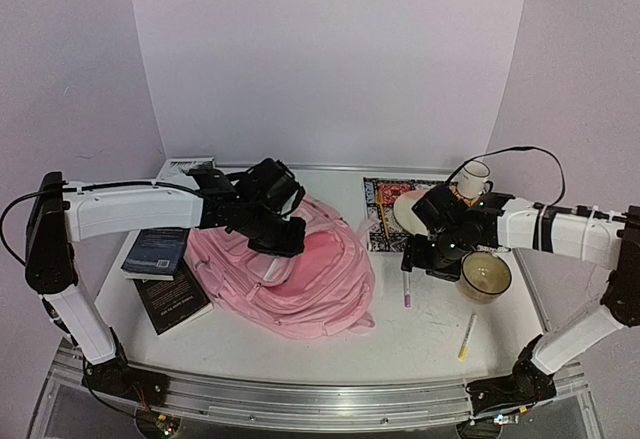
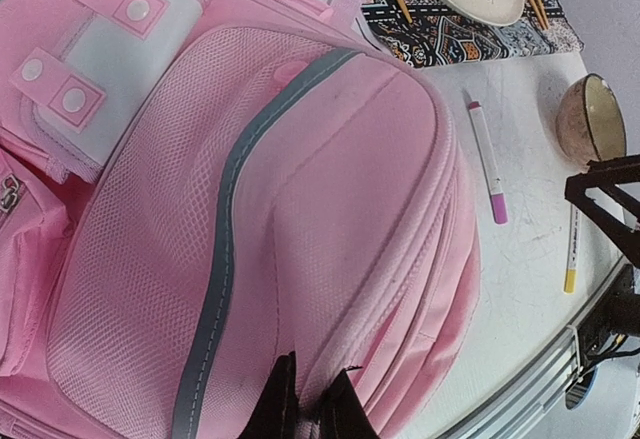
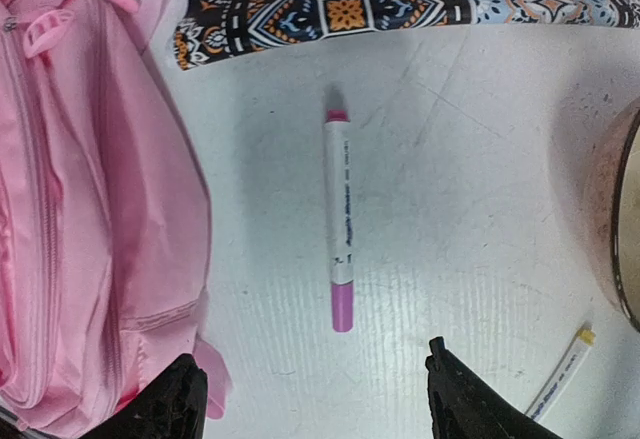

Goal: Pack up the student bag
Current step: Pick up the pen from the center of the board.

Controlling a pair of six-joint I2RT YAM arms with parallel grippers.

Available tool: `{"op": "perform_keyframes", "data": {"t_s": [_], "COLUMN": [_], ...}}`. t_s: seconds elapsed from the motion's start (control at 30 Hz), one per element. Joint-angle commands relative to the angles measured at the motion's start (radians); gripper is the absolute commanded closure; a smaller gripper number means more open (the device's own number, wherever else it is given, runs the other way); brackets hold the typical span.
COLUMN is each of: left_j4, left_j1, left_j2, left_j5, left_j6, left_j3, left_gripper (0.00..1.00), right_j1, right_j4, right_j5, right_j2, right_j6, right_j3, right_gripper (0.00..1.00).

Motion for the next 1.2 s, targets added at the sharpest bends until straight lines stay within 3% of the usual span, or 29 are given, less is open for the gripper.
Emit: {"op": "perform_keyframes", "data": {"t_s": [0.0,0.47,1.17], "left_j4": [0.085,0.089,0.089], "left_j1": [0.012,0.012,0.012], "left_j2": [-0.048,-0.081,-0.082], "left_j5": [-0.018,0.025,0.034], "left_j6": [-0.015,0.019,0.013], "left_j3": [-0.012,-0.011,-0.007], "left_gripper": [1.00,1.00,1.00], "right_j1": [-0.042,-0.094,-0.103], "right_j4": [-0.080,-0.035,-0.048], "right_j5": [-0.004,-0.071,-0.079], "right_j2": [0.096,0.377,0.551], "right_j6": [-0.087,-0.120,-0.073], "right_j3": [0.027,0.156,0.162], "right_gripper": [0.26,0.39,0.77]}}
